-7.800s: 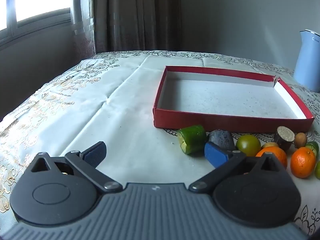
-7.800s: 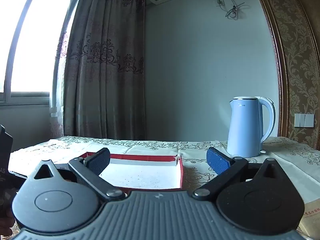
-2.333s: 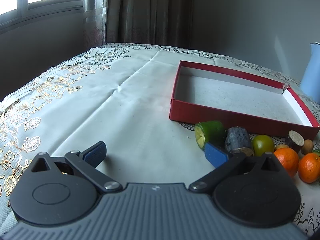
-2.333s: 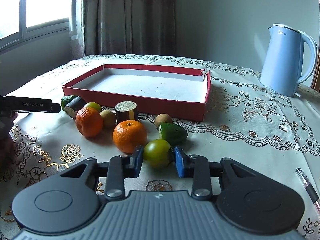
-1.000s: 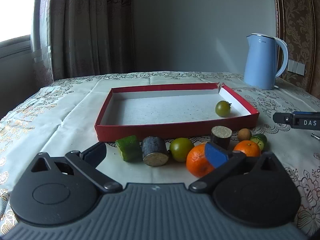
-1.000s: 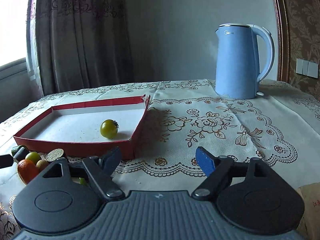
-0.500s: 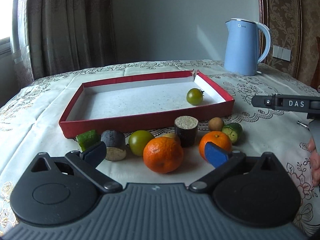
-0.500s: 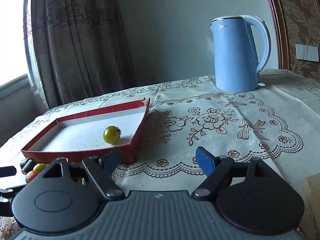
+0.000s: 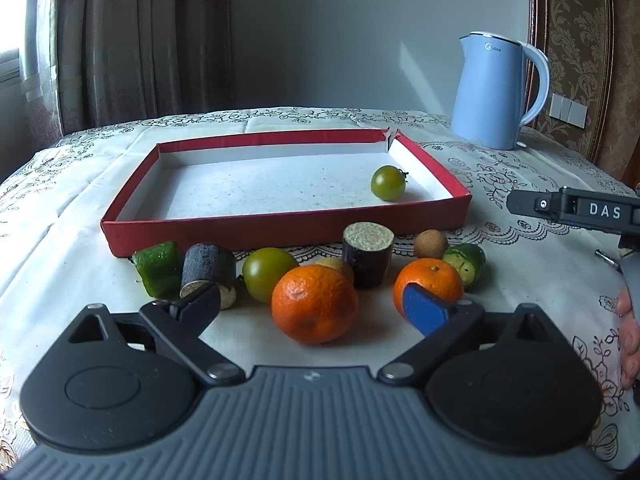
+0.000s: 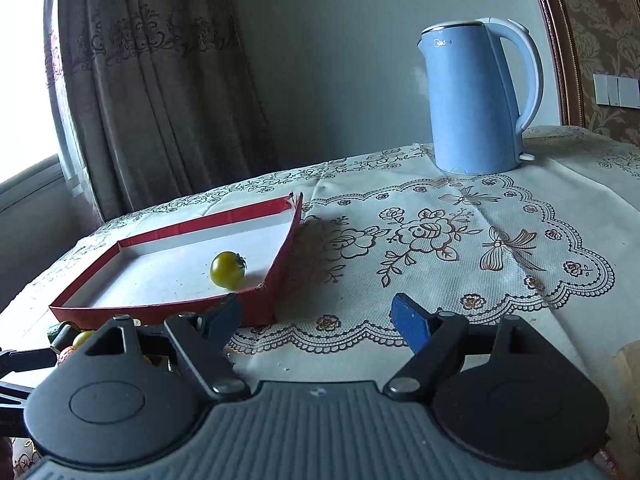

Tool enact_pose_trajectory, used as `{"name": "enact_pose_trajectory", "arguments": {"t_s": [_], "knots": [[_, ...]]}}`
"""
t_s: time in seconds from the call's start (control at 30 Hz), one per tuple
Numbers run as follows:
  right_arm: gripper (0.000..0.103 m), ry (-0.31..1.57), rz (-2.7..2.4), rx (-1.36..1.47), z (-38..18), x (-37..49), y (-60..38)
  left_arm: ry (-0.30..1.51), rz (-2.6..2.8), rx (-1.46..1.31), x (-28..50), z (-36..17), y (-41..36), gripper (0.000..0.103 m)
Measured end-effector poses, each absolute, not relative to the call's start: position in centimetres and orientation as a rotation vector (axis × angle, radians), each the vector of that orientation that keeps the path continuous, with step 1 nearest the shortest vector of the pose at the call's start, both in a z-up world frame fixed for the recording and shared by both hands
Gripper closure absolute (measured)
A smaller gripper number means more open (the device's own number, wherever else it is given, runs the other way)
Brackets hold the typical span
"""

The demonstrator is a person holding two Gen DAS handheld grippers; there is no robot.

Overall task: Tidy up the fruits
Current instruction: 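Lower the left gripper onto the mandarin orange and close it, then carry the mandarin into the red box and open the left gripper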

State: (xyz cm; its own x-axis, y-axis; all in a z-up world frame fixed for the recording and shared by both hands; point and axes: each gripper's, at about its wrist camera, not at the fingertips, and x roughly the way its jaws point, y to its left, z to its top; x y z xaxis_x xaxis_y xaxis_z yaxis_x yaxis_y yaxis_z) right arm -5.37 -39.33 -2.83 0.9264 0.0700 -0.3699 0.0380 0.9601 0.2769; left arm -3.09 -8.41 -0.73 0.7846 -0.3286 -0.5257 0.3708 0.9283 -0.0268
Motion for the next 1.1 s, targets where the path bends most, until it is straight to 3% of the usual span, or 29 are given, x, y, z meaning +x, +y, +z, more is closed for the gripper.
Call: {"name": "enact_pose_trajectory", "arguments": {"t_s": [0.17, 0.27, 0.37, 0.8, 1.1], "knots": [[0.021, 0.395, 0.020, 0.289, -2.9, -5.2, -39.4, 0.569, -0.370, 0.056, -2.7, -0.7, -8.3, 0.024], [0.021, 0.401, 0.021, 0.293, -3.0, -5.2, -39.5, 0.627, -0.384, 0.059, -2.2, -1.2, -8.4, 0.054], [0.021, 0.405, 0.022, 0.297, -3.0, -5.1, -39.5, 0.620, -0.391, 0.064, -2.4, -1.3, -8.5, 0.061], [0.021, 0.413, 0.022, 0.310, -3.1, -5.0, -39.7, 0.585, -0.382, 0.031, -2.8, 0.4, -7.6, 0.062], [0.021, 0.420, 0.013, 0.310, -3.1, -5.1, -39.6, 0.482, -0.258, 0.072, 2.5, 3.6, -6.5, 0.062]]}}
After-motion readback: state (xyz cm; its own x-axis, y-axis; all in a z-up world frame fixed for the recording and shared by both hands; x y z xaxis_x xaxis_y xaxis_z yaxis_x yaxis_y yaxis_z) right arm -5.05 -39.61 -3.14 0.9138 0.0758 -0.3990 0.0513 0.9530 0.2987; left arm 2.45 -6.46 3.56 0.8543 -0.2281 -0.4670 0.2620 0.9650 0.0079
